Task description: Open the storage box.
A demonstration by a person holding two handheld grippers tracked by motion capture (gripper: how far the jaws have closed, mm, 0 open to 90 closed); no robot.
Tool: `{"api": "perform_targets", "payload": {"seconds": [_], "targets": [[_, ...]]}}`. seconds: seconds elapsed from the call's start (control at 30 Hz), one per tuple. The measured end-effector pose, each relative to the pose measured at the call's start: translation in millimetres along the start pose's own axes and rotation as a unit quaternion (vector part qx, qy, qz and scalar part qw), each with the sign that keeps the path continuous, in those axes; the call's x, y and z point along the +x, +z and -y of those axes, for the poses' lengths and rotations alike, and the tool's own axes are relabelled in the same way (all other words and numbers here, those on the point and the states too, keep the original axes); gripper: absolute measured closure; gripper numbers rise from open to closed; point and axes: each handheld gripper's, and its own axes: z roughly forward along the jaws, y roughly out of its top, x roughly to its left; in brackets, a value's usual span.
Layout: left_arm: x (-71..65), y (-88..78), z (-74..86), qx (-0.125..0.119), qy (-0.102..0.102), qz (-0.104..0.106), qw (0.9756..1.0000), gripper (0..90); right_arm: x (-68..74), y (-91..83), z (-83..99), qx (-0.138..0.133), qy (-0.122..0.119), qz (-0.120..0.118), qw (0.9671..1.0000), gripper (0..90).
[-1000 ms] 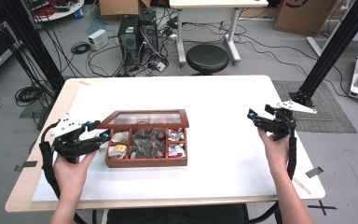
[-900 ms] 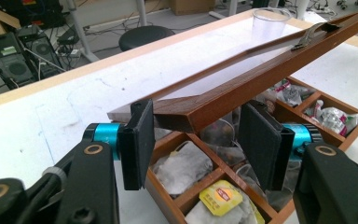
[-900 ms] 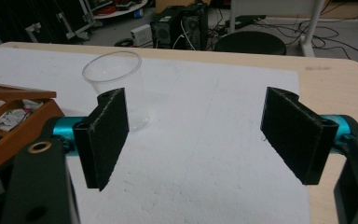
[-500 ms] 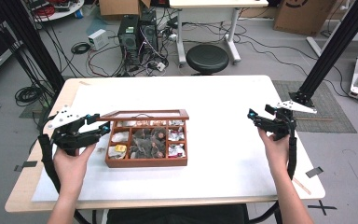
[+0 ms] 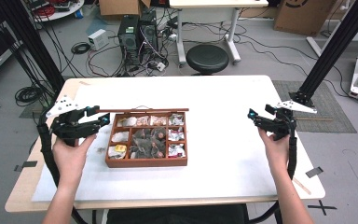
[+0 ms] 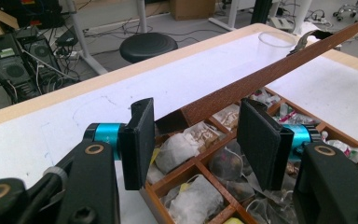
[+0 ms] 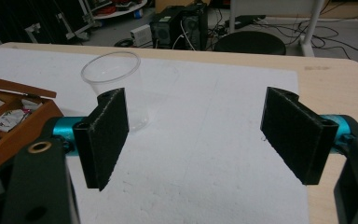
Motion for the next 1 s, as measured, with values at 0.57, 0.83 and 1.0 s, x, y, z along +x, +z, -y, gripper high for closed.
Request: {"api": "perform_targets", "payload": {"seconds": [0.57, 0.83, 1.0], "targets": [[12.9, 10.4, -26.1, 0.008, 0.012, 0.001, 0.9999, 47.3, 0.0, 0.3, -0.2, 0.001, 0.0, 0.0, 1.0, 23.5], [18.4, 15.9, -33.7, 0.006, 0.01, 0.0, 0.9999, 47.2, 0.1, 0.4, -0.3, 0.001, 0.0, 0.0, 1.0, 23.6], [21.1, 18.8, -39.1, 0.011, 0.013, -0.001, 0.9999, 47.2, -0.4, 0.2, -0.5, 0.0, 0.0, 0.0, 1.0, 23.6]]}}
